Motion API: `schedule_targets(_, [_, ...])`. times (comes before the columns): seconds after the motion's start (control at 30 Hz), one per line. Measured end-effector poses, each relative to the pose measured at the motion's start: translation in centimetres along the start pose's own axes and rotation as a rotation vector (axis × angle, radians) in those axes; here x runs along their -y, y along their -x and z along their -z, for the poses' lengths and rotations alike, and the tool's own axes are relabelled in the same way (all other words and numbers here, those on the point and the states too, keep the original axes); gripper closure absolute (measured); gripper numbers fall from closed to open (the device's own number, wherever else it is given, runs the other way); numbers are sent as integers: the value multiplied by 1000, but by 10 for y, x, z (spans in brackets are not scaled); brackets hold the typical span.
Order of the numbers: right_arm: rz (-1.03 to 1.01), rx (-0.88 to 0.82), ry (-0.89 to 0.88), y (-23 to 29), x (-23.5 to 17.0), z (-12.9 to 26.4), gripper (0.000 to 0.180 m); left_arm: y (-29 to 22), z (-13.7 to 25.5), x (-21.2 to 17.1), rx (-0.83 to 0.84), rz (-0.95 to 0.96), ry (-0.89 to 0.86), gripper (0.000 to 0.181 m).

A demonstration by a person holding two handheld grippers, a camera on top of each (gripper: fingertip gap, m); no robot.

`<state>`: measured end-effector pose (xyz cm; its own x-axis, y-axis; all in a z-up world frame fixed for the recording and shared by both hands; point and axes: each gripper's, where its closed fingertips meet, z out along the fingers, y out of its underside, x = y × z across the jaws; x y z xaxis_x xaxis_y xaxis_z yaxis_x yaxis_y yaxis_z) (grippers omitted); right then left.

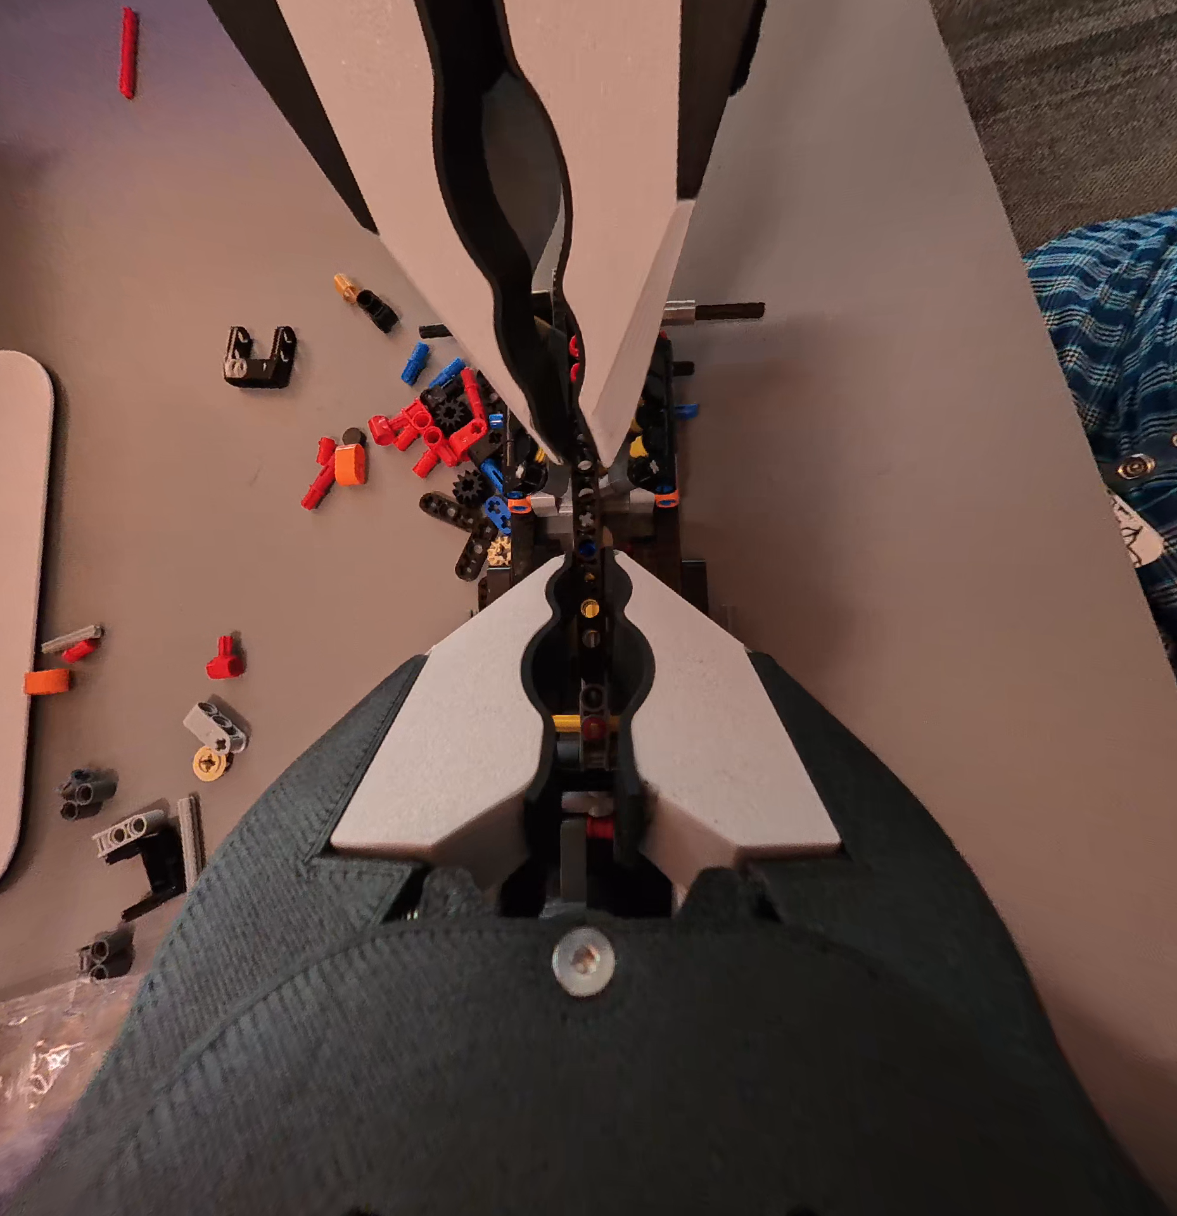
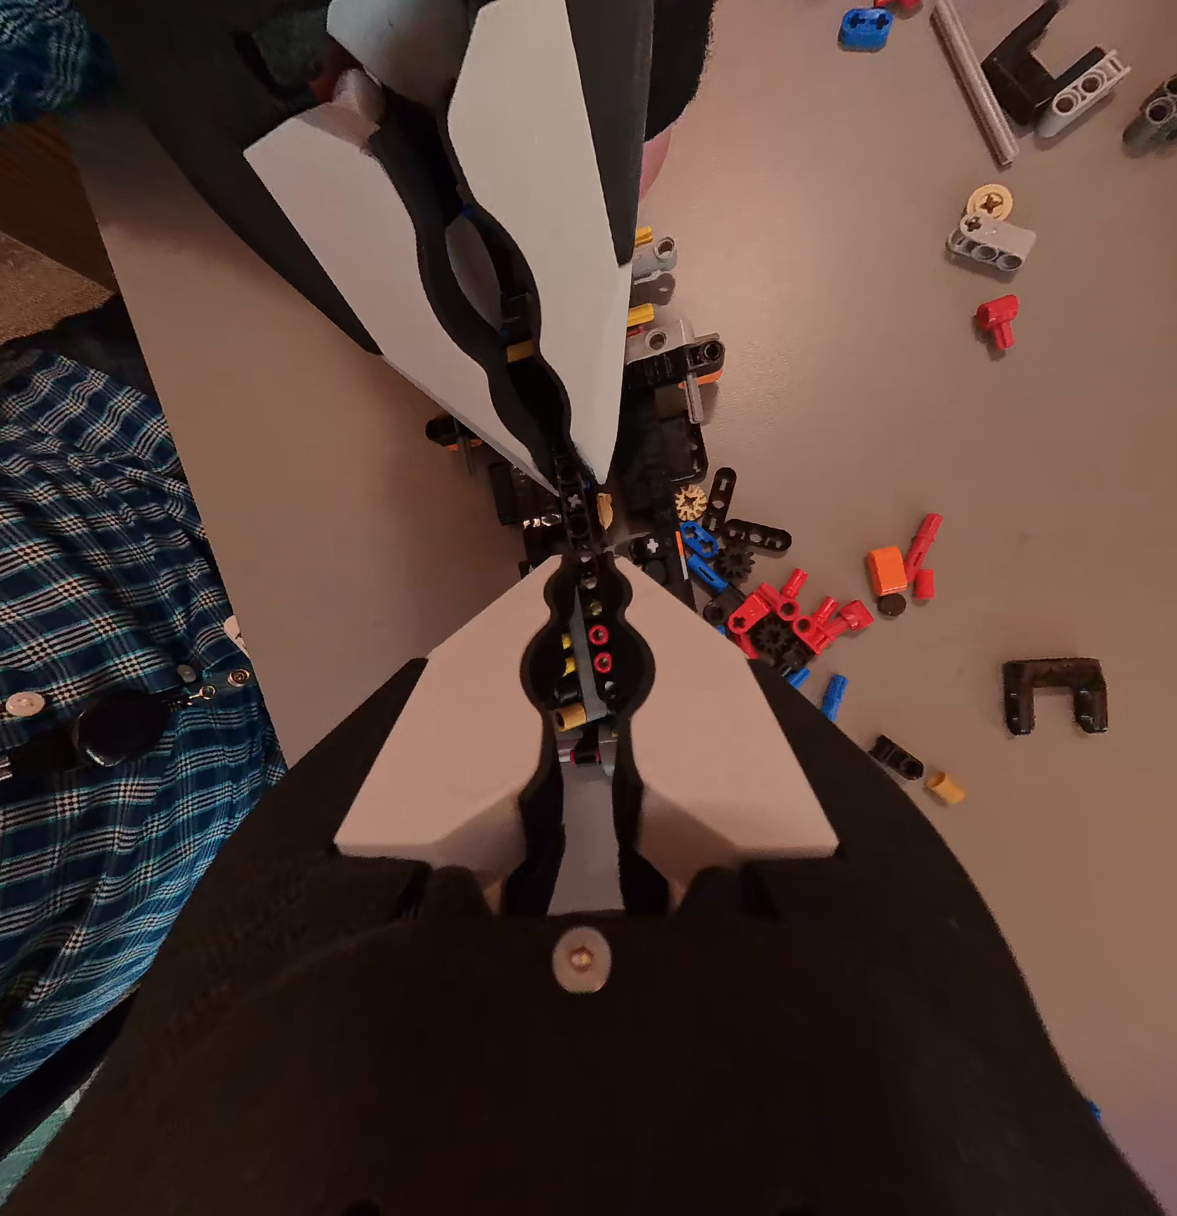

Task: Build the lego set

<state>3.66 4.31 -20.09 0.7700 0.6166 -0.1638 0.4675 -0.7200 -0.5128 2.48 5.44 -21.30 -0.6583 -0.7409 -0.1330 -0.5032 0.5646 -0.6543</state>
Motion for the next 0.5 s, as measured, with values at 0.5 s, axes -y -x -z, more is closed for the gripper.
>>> schedule_targets(0.5, [103, -109, -8, 3, 2, -4, 175, -1, -1, 0, 42, -48, 13, 176])
